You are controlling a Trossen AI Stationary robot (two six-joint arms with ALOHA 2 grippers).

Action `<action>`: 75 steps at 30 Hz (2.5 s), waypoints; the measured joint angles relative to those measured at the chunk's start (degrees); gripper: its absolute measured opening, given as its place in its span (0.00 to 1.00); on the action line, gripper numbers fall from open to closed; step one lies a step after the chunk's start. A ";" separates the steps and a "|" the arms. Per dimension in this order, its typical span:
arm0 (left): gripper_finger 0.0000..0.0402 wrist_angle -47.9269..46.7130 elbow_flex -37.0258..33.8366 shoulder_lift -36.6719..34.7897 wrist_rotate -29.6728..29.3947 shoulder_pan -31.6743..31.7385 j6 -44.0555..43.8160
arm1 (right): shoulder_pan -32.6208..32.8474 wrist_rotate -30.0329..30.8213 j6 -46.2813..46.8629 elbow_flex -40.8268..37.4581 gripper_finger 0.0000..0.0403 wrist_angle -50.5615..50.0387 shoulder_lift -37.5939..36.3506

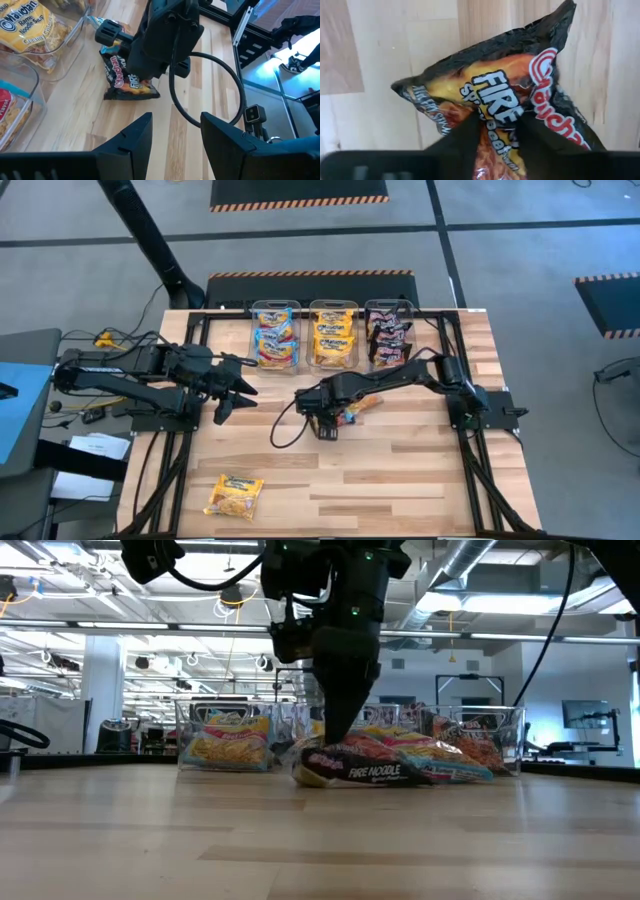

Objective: Sort Maruchan noodles
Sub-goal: Put the black noodle pack into the right transparent bin

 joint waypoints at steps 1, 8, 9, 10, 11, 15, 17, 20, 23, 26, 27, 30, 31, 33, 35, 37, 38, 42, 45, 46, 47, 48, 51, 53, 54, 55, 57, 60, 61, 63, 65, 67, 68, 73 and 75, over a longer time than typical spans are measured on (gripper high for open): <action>0.38 0.00 0.00 0.00 0.00 0.00 0.00 | 0.00 -0.41 0.27 -0.01 0.32 0.01 -0.07; 0.38 0.00 0.00 0.00 0.00 0.00 0.10 | 0.39 -4.75 1.67 1.11 0.03 -0.94 -0.18; 0.38 0.00 0.00 0.00 -0.02 0.00 0.21 | 0.60 -5.33 2.25 1.98 0.04 -1.80 -0.05; 0.38 -0.01 0.00 0.00 0.00 0.00 0.23 | 0.79 -5.97 2.65 2.90 0.04 -2.67 0.12; 0.38 -0.02 0.00 0.00 -0.02 0.00 0.24 | 1.08 -6.35 2.80 3.97 0.03 -3.54 0.27; 0.38 -0.04 0.00 0.00 -0.02 0.00 0.37 | 2.18 -6.38 3.26 10.38 0.01 -6.96 0.28; 0.38 -0.04 0.00 0.00 -0.02 0.00 0.39 | 2.61 -5.94 4.14 14.14 0.01 -9.86 0.26; 0.38 -0.07 0.00 0.00 -0.02 0.00 0.39 | 3.14 -4.74 4.28 19.32 0.01 -12.16 0.25; 0.38 -0.11 0.00 0.00 -0.02 0.00 0.39 | 3.56 -2.08 4.30 24.40 0.01 -16.12 0.22; 0.38 -0.28 0.00 0.00 -0.02 0.00 0.42 | 4.23 4.15 4.32 30.03 0.01 -22.64 0.17; 0.38 -0.39 0.00 0.00 -0.02 0.00 0.42 | 4.43 6.65 4.41 31.83 0.01 -24.97 0.12; 0.38 -0.39 0.00 0.00 -0.15 0.00 0.42 | 4.62 13.83 6.38 36.20 0.01 -31.44 -0.09; 0.38 -0.41 0.00 0.00 -0.61 0.00 0.44 | 4.57 16.01 7.06 35.79 0.01 -32.17 -1.06; 0.38 -0.37 0.00 0.00 -1.96 -0.02 0.47 | 4.52 19.46 8.86 34.32 0.01 -33.82 -3.51; 0.38 -0.33 0.00 0.00 -3.24 0.00 0.49 | 4.50 23.84 11.59 34.33 0.01 -36.55 -5.34; 0.38 -0.28 0.00 0.00 -4.50 0.00 0.42 | 4.55 28.90 13.70 34.05 0.01 -37.87 -7.10; 0.38 -0.22 0.00 -0.02 -5.06 0.00 0.33 | 4.52 31.10 13.93 33.82 0.01 -37.46 -7.99; 0.38 -0.18 0.00 -0.01 -7.56 0.00 0.12 | 4.19 39.84 16.12 31.53 0.01 -37.22 -12.43; 0.38 0.03 0.00 -0.02 -10.06 0.00 0.11 | 3.70 45.01 19.38 26.86 0.01 -37.36 -16.07; 0.38 0.03 0.00 0.00 -11.02 0.00 0.09 | 3.48 46.63 20.79 24.76 0.01 -37.30 -17.34; 0.38 0.03 0.00 0.00 -12.03 0.00 0.10 | 3.21 48.26 22.27 22.25 0.01 -37.32 -18.78; 0.38 0.19 0.00 -0.02 -13.09 0.00 0.09 | 2.86 49.52 23.84 19.64 0.01 -37.37 -20.21; 0.38 0.24 0.00 -0.01 -16.36 0.00 0.07 | 1.35 51.77 28.27 10.41 0.01 -37.40 -24.82; 0.38 0.22 0.00 -0.02 -18.29 0.00 0.05 | 0.23 52.47 30.69 4.22 0.01 -37.55 -27.35; 0.38 0.22 0.00 0.00 -19.15 0.00 0.02 | -0.40 52.70 31.84 1.14 0.01 -37.49 -28.41; 0.38 0.22 0.00 0.00 -19.87 0.00 0.01 | -1.08 52.69 33.06 -1.51 0.01 -37.36 -29.28; 0.38 0.22 0.00 0.00 -21.20 0.10 0.01 | -2.54 52.70 35.37 -6.53 0.01 -37.44 -30.62; 0.38 0.21 0.00 0.00 -23.15 0.17 0.00 | -4.68 52.70 37.07 -12.57 0.01 -37.20 -31.09; 0.38 0.21 0.00 0.00 -23.82 0.17 0.00 | -5.37 52.68 37.11 -14.06 0.01 -37.13 -30.95; 0.38 0.20 0.00 -0.01 -25.12 0.17 0.00 | -6.67 52.67 37.16 -17.02 0.01 -36.17 -30.88; 0.38 0.20 0.00 0.00 -25.91 0.17 0.00 | -7.68 52.69 36.73 -19.83 0.01 -33.77 -30.88; 0.38 0.17 0.00 -0.01 -26.61 0.17 0.00 | -8.38 52.67 35.87 -22.23 0.01 -30.77 -30.86; 0.38 0.18 0.00 0.00 -26.88 0.20 0.01 | -8.70 52.65 35.79 -23.03 0.01 -29.96 -30.86; 0.38 0.16 0.00 0.00 -26.98 0.80 0.30 | -9.63 53.06 30.73 -26.20 0.01 -24.10 -30.93; 0.38 0.17 0.00 -0.01 -27.03 1.21 0.88 | -10.06 53.71 27.23 -27.22 0.01 -19.98 -30.93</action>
